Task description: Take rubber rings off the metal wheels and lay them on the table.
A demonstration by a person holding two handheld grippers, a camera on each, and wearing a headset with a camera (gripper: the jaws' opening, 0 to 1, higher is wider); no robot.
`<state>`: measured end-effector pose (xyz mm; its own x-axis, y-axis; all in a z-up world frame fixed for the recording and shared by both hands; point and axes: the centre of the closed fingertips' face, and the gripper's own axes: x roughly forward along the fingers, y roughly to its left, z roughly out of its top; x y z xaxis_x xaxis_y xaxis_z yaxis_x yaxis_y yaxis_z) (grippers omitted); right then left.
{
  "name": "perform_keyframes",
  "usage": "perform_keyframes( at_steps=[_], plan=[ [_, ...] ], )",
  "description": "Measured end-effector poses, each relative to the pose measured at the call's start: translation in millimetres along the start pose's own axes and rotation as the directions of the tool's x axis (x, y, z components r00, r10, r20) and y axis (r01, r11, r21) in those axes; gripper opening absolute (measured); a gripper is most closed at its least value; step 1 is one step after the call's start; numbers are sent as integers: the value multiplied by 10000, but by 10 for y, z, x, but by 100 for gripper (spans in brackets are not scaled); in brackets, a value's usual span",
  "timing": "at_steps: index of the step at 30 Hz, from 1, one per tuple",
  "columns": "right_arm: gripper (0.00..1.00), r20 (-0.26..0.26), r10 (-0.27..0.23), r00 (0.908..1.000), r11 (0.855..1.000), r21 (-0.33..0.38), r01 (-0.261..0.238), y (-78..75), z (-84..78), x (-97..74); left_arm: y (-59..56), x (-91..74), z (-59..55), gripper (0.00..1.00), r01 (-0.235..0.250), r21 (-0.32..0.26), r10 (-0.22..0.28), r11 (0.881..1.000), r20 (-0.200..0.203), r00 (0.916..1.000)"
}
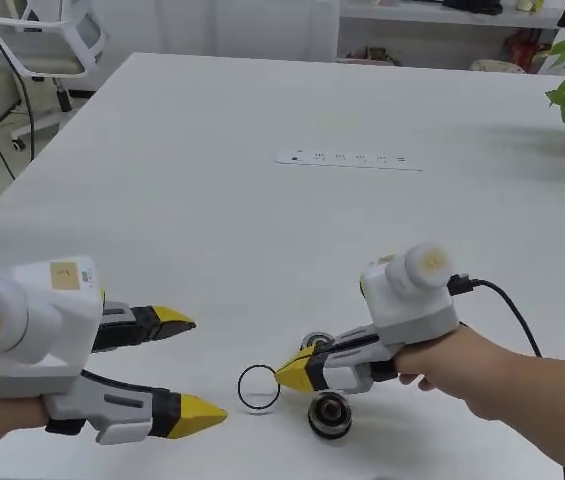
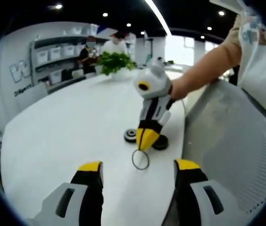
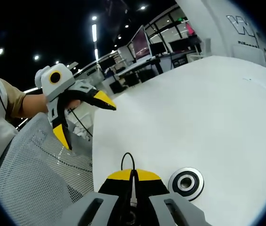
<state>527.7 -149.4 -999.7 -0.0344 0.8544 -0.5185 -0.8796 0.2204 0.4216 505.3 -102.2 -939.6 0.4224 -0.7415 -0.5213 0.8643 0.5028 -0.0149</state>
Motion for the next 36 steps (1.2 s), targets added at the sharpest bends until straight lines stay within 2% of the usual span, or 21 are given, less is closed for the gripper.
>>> perform_keyframes(
  at_steps=[6,14,19,27,36],
  plan=[
    [0,-214,-211,9995,9993,-328,204,-34,-44,19,-2,-12,-24,61,-25,-19,25,10000,-38,10000],
    [13,-126,-336,9994,9977,-591,328,-32,-22,13,-9,-15,-35,61,-6,-36,6,10000,-76,10000],
    [22,211,-288,9994,9968,-733,303,-8,59,-32,-7,-13,-16,61,13,-2,-13,10000,-64,10000],
    [28,898,-205,9958,9954,-918,287,42,217,-186,-13,21,28,61,99,59,-99,9999,-44,9999],
    [32,1410,-159,9899,9929,-1143,323,63,281,-417,-27,105,114,60,334,228,-332,9992,-65,9994]
  ],
)
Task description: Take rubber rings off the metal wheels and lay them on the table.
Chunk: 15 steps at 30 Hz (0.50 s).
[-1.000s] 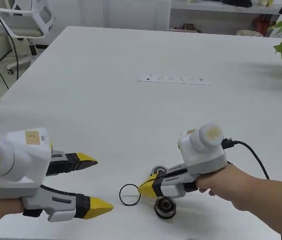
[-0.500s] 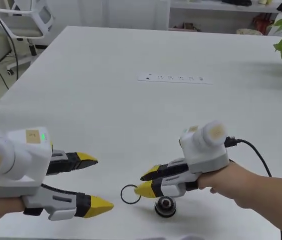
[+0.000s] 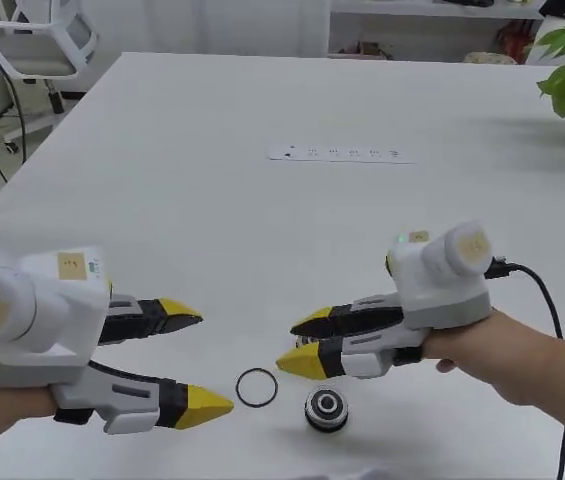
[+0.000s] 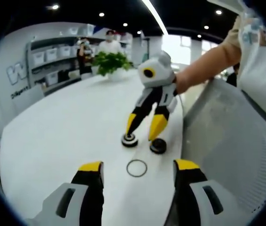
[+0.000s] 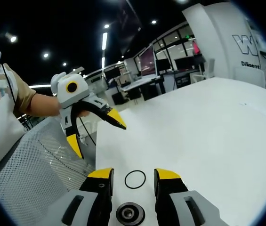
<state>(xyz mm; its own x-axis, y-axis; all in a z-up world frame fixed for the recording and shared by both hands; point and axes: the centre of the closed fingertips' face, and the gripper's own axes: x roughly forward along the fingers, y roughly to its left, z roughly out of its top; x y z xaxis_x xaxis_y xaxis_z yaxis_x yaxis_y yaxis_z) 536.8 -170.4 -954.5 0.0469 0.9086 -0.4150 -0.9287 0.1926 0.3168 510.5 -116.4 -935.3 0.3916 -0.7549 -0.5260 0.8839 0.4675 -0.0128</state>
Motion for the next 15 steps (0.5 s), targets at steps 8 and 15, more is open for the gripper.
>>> perform_keyframes(
  at_steps=[8,15],
  plan=[
    [34,285,-133,9995,9999,-19,134,-12,12,-175,-1,123,88,60,257,191,-256,9995,-25,9997],
    [35,407,-372,9985,9993,42,371,-49,-39,-314,-56,251,147,59,592,352,-590,9976,-64,9982]
  ],
)
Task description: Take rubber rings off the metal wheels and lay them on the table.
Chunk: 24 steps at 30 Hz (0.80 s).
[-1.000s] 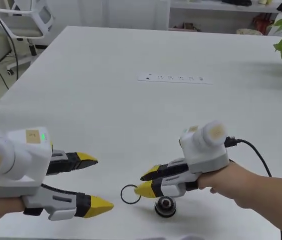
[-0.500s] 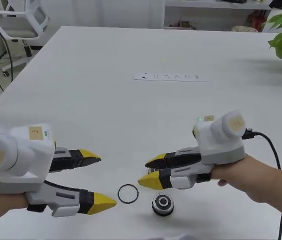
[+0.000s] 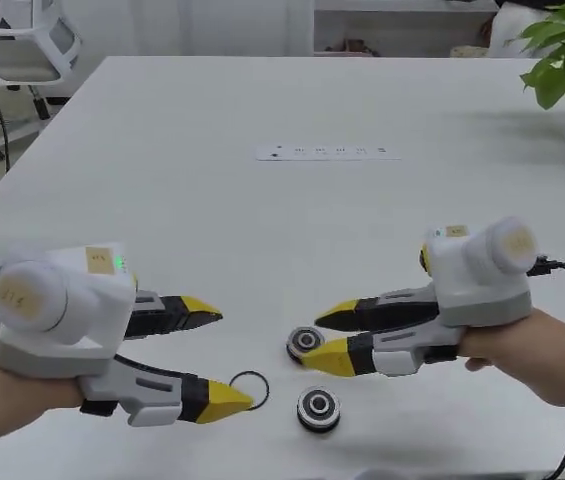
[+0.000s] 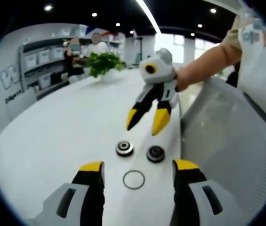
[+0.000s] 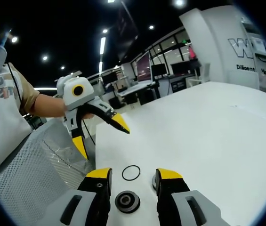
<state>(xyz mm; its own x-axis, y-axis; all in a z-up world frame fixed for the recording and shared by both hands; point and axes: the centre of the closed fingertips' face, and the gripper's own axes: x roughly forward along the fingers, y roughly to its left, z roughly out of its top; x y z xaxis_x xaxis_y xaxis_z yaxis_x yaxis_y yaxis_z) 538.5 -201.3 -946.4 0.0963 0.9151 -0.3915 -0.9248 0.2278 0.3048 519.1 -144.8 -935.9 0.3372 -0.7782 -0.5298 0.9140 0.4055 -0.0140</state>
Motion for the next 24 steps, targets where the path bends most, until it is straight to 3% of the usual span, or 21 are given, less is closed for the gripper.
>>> perform_keyframes(
  at_steps=[10,24],
  plan=[
    [36,-23,-95,10000,9999,-36,94,-23,-112,-107,-66,148,40,58,388,201,-386,9990,-128,9992],
    [36,-573,-52,9983,9991,-421,28,-25,-358,-136,-149,352,19,55,945,399,-930,9947,-395,9949]
  ],
)
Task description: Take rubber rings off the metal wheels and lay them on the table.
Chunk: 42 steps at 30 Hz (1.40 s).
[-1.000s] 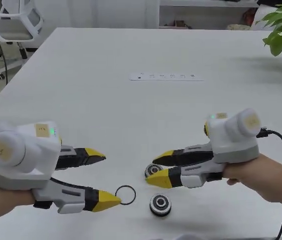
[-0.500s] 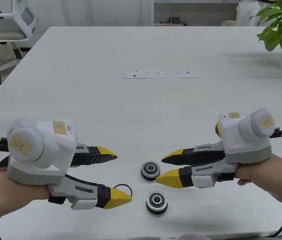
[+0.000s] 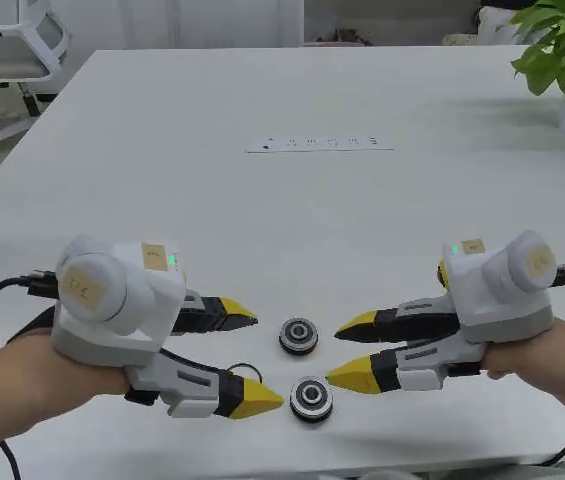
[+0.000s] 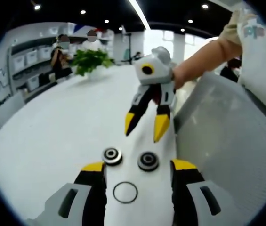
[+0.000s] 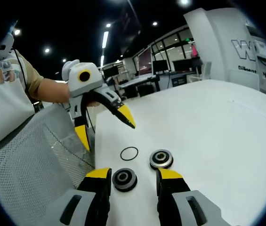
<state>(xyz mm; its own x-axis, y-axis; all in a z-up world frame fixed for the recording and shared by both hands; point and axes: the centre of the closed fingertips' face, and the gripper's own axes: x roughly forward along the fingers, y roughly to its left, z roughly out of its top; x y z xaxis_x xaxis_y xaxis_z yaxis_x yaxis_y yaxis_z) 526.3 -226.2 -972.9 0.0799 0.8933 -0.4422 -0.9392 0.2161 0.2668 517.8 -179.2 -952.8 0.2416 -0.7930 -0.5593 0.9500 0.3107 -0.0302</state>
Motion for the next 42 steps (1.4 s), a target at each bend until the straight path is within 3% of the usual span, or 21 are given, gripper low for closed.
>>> perform_keyframes(
  at_steps=[13,25,42],
  plan=[
    [33,-555,362,9978,9985,-379,-383,72,-188,70,-84,180,-74,51,567,23,-565,9984,-399,9976],
    [30,-1347,637,9888,9919,-1009,-777,116,-360,158,-176,351,-128,46,974,86,-966,9952,-697,9929],
    [21,-1649,714,9837,9852,-1428,-954,126,-431,215,-245,496,-177,31,1255,47,-1245,9921,-903,9881]
  ],
)
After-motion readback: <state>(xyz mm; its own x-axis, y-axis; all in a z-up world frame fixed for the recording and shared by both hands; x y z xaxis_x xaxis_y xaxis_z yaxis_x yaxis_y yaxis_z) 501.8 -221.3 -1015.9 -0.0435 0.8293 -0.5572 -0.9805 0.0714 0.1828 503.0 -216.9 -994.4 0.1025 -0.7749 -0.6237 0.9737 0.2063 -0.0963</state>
